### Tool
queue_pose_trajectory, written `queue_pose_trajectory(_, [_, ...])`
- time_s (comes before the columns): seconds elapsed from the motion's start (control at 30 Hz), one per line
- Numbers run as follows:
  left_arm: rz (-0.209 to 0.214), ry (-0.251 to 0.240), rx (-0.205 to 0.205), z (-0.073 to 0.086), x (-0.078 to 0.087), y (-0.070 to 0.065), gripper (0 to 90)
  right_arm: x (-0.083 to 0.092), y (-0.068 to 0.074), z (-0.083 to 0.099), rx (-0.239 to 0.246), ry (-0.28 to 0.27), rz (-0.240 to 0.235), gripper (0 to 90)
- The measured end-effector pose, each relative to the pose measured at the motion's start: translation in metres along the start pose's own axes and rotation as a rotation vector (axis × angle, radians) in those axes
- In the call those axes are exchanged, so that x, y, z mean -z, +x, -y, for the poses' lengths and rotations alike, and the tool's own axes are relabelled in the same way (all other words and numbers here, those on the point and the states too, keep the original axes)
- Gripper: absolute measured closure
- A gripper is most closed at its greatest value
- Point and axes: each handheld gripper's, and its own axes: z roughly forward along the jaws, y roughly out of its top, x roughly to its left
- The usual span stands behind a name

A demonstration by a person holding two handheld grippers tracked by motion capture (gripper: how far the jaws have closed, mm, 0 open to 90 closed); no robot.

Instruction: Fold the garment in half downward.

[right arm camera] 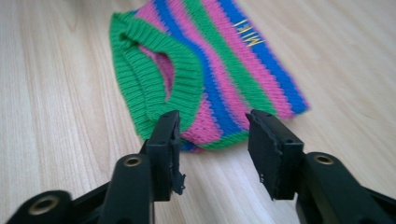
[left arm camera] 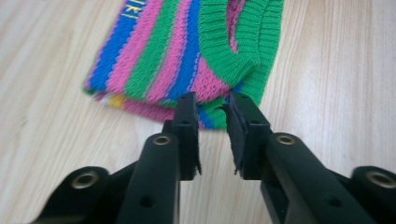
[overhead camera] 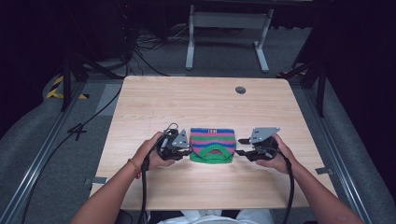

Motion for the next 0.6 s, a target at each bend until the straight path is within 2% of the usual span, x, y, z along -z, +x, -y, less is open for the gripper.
queue_pose_trajectory(0.03, [-0.013, 0.001, 0.009, 0.003, 0.005, -0.001, 66.9, 0.009, -0.001, 0.0, -0.015, -0.005, 0.029, 48.1])
queue_pose_trajectory(0.1, [-0.028, 0.005, 0.024, 0.007, 0.011, -0.001, 59.9, 0.016, -0.002, 0.0, -0.028, 0.004, 0.067, 41.5])
queue_pose_trajectory(0.17, [-0.043, 0.01, 0.027, 0.009, 0.013, -0.002, 50.4, 0.022, -0.002, 0.002, -0.03, 0.011, 0.093, 39.5])
queue_pose_trajectory(0.2, [-0.056, 0.02, 0.033, 0.011, 0.015, -0.002, 50.4, 0.022, -0.002, 0.002, -0.03, 0.011, 0.093, 39.5])
queue_pose_trajectory(0.23, [-0.064, 0.032, 0.038, 0.014, 0.017, -0.002, 45.4, 0.025, -0.002, 0.003, -0.038, 0.008, 0.102, 37.6])
queue_pose_trajectory(0.27, [-0.082, 0.035, 0.067, 0.019, 0.021, -0.001, 36.0, 0.028, -0.003, 0.007, -0.046, 0.022, 0.129, 34.7])
queue_pose_trajectory(0.3, [-0.082, 0.035, 0.067, 0.019, 0.021, -0.001, 32.8, 0.028, -0.003, 0.007, -0.046, 0.022, 0.129, 34.7])
queue_pose_trajectory(0.47, [-0.118, 0.054, 0.13, 0.035, 0.038, -0.001, 24.6, 0.038, -0.004, 0.02, -0.066, 0.034, 0.155, 28.7])
queue_pose_trajectory(0.5, [-0.125, 0.054, 0.152, 0.039, 0.042, -0.001, 23.0, 0.04, -0.004, 0.023, -0.075, 0.031, 0.162, 28.0])
queue_pose_trajectory(0.6, [-0.134, 0.047, 0.195, 0.048, 0.051, -0.002, 22.1, 0.047, -0.006, 0.034, -0.098, 0.031, 0.189, 25.9])
